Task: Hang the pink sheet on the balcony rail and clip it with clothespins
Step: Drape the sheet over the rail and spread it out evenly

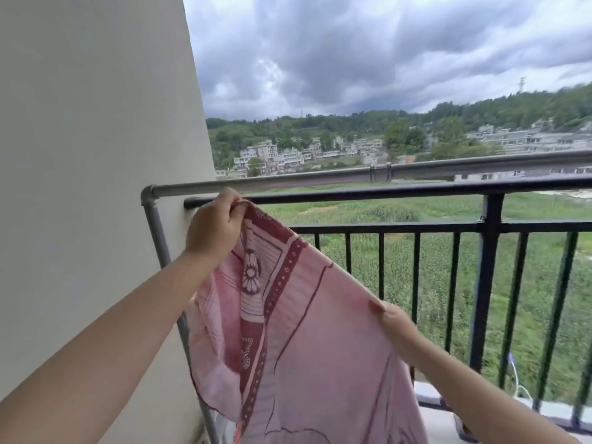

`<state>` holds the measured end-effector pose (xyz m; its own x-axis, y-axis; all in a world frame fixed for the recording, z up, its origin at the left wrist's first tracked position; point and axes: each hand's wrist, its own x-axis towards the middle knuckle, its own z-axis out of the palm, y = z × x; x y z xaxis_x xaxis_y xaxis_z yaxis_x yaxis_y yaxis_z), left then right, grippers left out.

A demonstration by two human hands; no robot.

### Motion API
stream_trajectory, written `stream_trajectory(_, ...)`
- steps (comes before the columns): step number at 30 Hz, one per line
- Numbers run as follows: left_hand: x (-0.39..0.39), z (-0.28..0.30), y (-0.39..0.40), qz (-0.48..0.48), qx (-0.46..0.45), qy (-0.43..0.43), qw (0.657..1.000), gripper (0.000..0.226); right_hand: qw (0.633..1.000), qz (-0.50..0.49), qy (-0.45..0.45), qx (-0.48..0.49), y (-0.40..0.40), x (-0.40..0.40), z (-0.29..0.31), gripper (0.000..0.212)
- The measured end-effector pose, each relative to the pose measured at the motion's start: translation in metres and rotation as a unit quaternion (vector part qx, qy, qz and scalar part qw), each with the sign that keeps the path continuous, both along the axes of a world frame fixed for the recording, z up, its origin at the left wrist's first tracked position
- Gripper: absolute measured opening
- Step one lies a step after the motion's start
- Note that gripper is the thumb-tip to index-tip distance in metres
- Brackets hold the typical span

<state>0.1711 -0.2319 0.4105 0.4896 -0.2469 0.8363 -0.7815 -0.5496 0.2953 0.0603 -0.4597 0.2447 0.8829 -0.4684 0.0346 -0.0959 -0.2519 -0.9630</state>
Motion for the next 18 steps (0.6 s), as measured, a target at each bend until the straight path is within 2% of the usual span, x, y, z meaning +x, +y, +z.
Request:
stream_trajectory(2, 0.012, -0.001, 0.015, 0.029, 0.154, 0.077, 0.985, 0.023, 0.996, -0.054, -0.064, 0.002, -0.020, -0.001, 0.046, 0.034)
stream_trajectory(4, 0.018, -0.005, 0.026, 0.032, 0.319, 0.186, 0.929, 0.014, 0.989, -0.082, -0.120, -0.016, -0.036, 0.000, 0.093, 0.034)
stream_trajectory(5, 0.021, -0.010, 0.029, 0.030, 0.356, 0.219, 0.908, 0.017, 0.985, -0.095, -0.144, -0.027, -0.040, 0.001, 0.112, 0.035)
stream_trajectory(6, 0.025, -0.017, 0.031, 0.031, 0.355, 0.225, 0.907, 0.020, 0.980, -0.104, -0.164, -0.035, -0.041, 0.002, 0.126, 0.036)
stream_trajectory(9, 0.050, -0.044, 0.032, 0.099, 0.261, 0.224, 0.934, 0.017, 0.970, -0.098, -0.218, -0.031, -0.028, -0.001, 0.155, 0.038)
stream_trajectory(11, 0.065, -0.067, 0.028, 0.097, 0.181, 0.314, 0.927, 0.023, 0.967, -0.102, -0.229, -0.039, -0.020, -0.006, 0.170, 0.038)
stream_trajectory(12, 0.070, -0.078, 0.024, 0.060, 0.102, 0.375, 0.919, 0.024, 0.966, -0.103, -0.232, -0.057, -0.018, -0.007, 0.174, 0.036)
stream_trajectory(13, 0.073, -0.083, 0.018, 0.001, -0.005, 0.431, 0.902, 0.021, 0.964, -0.105, -0.233, -0.078, -0.020, -0.009, 0.177, 0.034)
stream_trajectory(15, 0.078, -0.082, 0.008, -0.095, -0.199, 0.472, 0.853, 0.019, 0.960, -0.111, -0.225, -0.123, -0.028, -0.013, 0.180, 0.029)
stream_trajectory(16, 0.085, -0.077, 0.005, -0.134, -0.261, 0.478, 0.828, 0.022, 0.957, -0.117, -0.220, -0.145, -0.032, -0.016, 0.184, 0.030)
stream_trajectory(18, 0.093, -0.057, -0.004, -0.194, -0.332, 0.459, 0.801, 0.033, 0.950, -0.139, -0.219, -0.176, -0.040, -0.024, 0.193, 0.052)
